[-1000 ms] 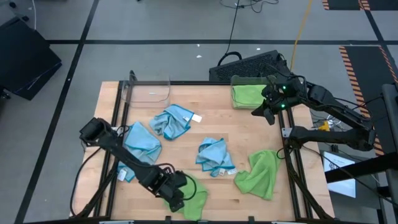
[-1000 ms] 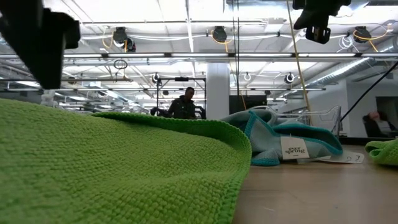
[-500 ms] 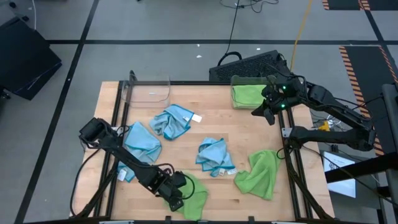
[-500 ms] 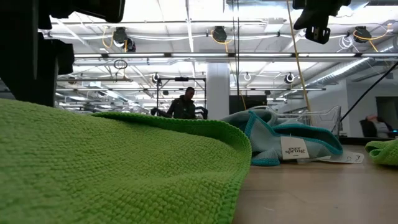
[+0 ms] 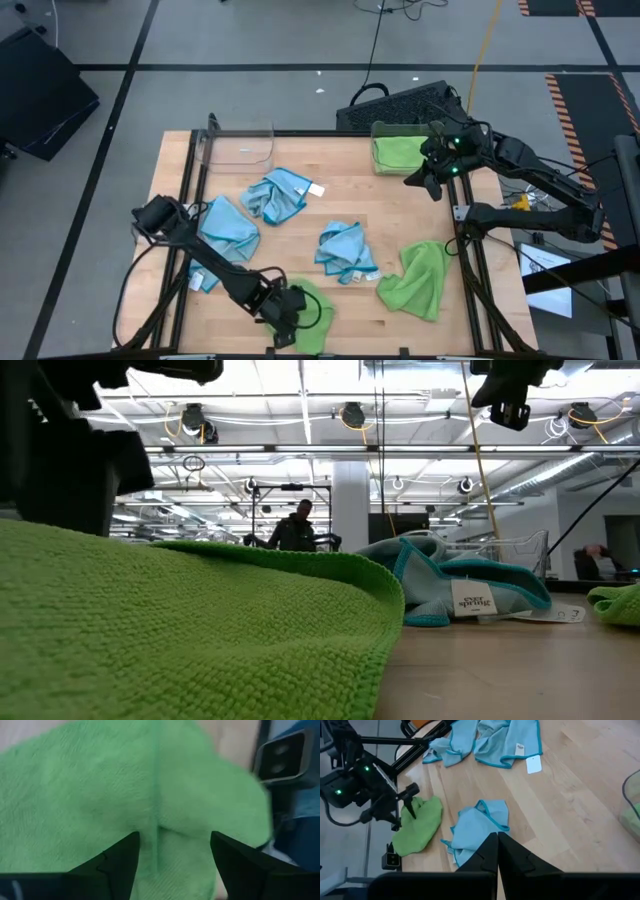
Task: Sort microfiber towel by color & place in baskets
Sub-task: Fold the left green towel
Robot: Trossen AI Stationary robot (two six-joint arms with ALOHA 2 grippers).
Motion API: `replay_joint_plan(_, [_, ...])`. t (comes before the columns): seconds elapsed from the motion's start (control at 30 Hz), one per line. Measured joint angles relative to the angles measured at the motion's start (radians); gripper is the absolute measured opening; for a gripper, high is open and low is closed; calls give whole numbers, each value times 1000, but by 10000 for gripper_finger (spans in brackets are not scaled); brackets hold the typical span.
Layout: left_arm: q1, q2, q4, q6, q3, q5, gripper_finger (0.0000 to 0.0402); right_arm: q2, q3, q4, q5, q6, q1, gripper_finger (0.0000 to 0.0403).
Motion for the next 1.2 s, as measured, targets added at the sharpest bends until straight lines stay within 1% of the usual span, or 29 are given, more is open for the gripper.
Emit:
replay_joint_plan(0.17, [19, 21, -96, -39, 39, -29, 206, 0, 0, 1, 0, 9, 0, 0])
replay_joint_plan(0.33, [39, 20, -91, -65, 42, -56, 160, 0, 0, 21, 0, 9, 0, 0])
replay_joint_plan(0.47, [41, 24, -92, -69, 42, -57, 140, 0, 0, 29, 0, 11, 0, 0])
replay_joint_plan(0.57, [40, 32, -128, -83, 41, -46, 137, 0, 0, 28, 0, 13, 0, 0])
replay_joint_plan(0.63, [40, 31, -117, -84, 41, -34, 142, 0, 0, 28, 0, 15, 0, 0])
replay_joint_plan(0.83, [37, 31, -125, -75, 42, -25, 177, 0, 0, 20, -1, 20, 0, 0])
replay_joint_plan(0.93, [37, 31, -162, -76, 42, -31, 193, 0, 0, 20, -2, 20, 0, 0])
replay_joint_plan(1.0, [39, 31, -191, -77, 42, -32, 196, 0, 0, 20, -2, 20, 0, 0])
replay_joint_plan(1.1, [42, 31, -197, -43, 42, -21, 184, 0, 0, 20, -2, 19, 0, 0])
replay_joint_plan(1.2, [42, 31, -197, -27, 42, -16, 151, 0, 0, 20, -2, 19, 0, 0])
